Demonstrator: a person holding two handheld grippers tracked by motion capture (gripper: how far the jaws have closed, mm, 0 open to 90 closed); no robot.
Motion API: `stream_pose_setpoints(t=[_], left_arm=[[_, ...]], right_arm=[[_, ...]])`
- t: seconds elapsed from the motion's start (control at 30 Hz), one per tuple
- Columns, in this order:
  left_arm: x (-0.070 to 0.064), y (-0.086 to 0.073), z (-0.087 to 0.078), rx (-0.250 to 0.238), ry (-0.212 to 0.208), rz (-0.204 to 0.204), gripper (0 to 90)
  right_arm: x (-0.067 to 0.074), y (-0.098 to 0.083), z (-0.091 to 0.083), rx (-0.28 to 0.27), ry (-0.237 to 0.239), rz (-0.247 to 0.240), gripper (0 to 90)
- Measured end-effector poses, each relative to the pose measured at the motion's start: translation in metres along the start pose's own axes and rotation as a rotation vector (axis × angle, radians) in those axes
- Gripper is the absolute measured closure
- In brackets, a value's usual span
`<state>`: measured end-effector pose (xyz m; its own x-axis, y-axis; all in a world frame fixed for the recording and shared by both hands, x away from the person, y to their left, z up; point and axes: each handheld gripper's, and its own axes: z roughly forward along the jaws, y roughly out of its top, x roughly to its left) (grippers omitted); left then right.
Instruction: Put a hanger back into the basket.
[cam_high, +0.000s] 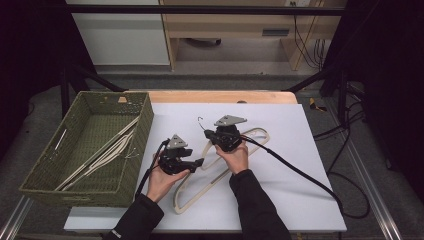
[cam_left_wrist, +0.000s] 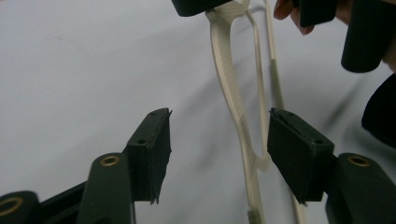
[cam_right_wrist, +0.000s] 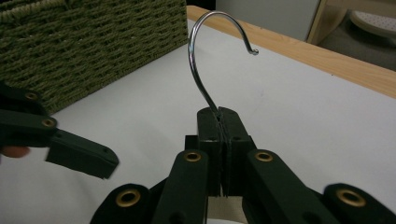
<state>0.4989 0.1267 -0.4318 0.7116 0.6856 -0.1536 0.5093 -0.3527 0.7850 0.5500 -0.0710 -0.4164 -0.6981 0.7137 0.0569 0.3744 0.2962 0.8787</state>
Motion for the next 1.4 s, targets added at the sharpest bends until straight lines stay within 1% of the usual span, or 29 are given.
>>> stream_pose_setpoints(t=[0.07,0.1,0.17,0.23,0.33,0.37,0.47,0.53,0.57,0.67,0.73,0.8,0.83,0.9,0.93,0.97,1.03,1.1,1.17,1.27,1.33,1.4], left_arm=[[-0.001,0.002,0.006,0.01,-0.017,-0.007,47.6],[-0.001,0.003,0.007,0.013,-0.03,-0.011,51.0],[-0.003,0.004,0.01,0.015,-0.043,-0.012,58.0],[-0.006,0.004,0.013,0.022,-0.068,-0.025,65.1],[-0.011,0.005,0.013,0.01,-0.09,-0.021,76.4],[-0.013,0.005,0.013,0.005,-0.088,-0.018,80.2],[-0.018,0.006,0.011,-0.002,-0.076,-0.016,81.6],[-0.02,0.005,0.009,-0.017,-0.082,-0.03,82.9],[-0.022,0.005,0.008,-0.026,-0.089,-0.032,83.7],[-0.027,0.005,0.004,-0.043,-0.102,-0.022,85.5],[-0.031,0.005,0.001,-0.051,-0.105,-0.008,86.4],[-0.035,0.006,-0.002,-0.053,-0.092,0.017,86.6],[-0.037,0.006,-0.004,-0.054,-0.087,0.022,86.7],[-0.038,0.006,-0.007,-0.059,-0.075,0.034,86.7],[-0.039,0.007,-0.009,-0.061,-0.07,0.041,86.7],[-0.039,0.007,-0.011,-0.064,-0.068,0.045,86.7],[-0.04,0.007,-0.017,-0.069,-0.057,0.062,86.7],[-0.042,0.009,-0.023,-0.075,-0.049,0.077,86.7],[-0.044,0.011,-0.03,-0.083,-0.038,0.1,86.7],[-0.047,0.015,-0.043,-0.096,-0.029,0.125,86.7],[-0.049,0.019,-0.052,-0.103,-0.018,0.144,86.8],[-0.05,0.022,-0.06,-0.106,-0.009,0.167,86.7]], right_arm=[[0.0,0.0,-0.005,-0.007,0.003,0.001,89.5],[0.001,0.0,-0.007,-0.011,0.004,-0.001,89.5],[0.002,-0.001,-0.011,-0.022,0.006,-0.003,89.5],[0.002,-0.001,-0.016,-0.03,0.01,-0.011,89.4],[0.003,-0.002,-0.022,-0.036,0.006,-0.014,89.4],[0.003,-0.003,-0.024,-0.042,0.008,-0.019,89.2],[0.004,-0.003,-0.03,-0.051,0.001,-0.019,88.7],[0.006,-0.003,-0.036,-0.06,-0.004,-0.026,87.5],[0.006,-0.003,-0.039,-0.063,-0.001,-0.023,86.0],[0.007,-0.004,-0.053,-0.079,0.009,-0.023,83.2],[0.007,-0.005,-0.062,-0.086,0.017,-0.019,78.4],[0.007,-0.007,-0.073,-0.1,0.027,-0.021,74.4],[0.007,-0.008,-0.079,-0.108,0.037,-0.018,71.5],[0.008,-0.01,-0.091,-0.124,0.057,-0.011,65.7],[0.008,-0.011,-0.097,-0.139,0.061,-0.014,63.2],[0.009,-0.012,-0.103,-0.154,0.061,-0.005,60.6],[0.008,-0.016,-0.114,-0.171,0.071,-0.001,53.4],[0.007,-0.02,-0.123,-0.179,0.053,-0.003,47.6],[0.005,-0.025,-0.131,-0.176,0.045,-0.008,40.9],[0.001,-0.033,-0.142,-0.177,0.019,-0.002,28.9],[-0.002,-0.037,-0.148,-0.181,0.002,0.005,23.6],[-0.005,-0.041,-0.154,-0.183,-0.005,0.019,17.0]])
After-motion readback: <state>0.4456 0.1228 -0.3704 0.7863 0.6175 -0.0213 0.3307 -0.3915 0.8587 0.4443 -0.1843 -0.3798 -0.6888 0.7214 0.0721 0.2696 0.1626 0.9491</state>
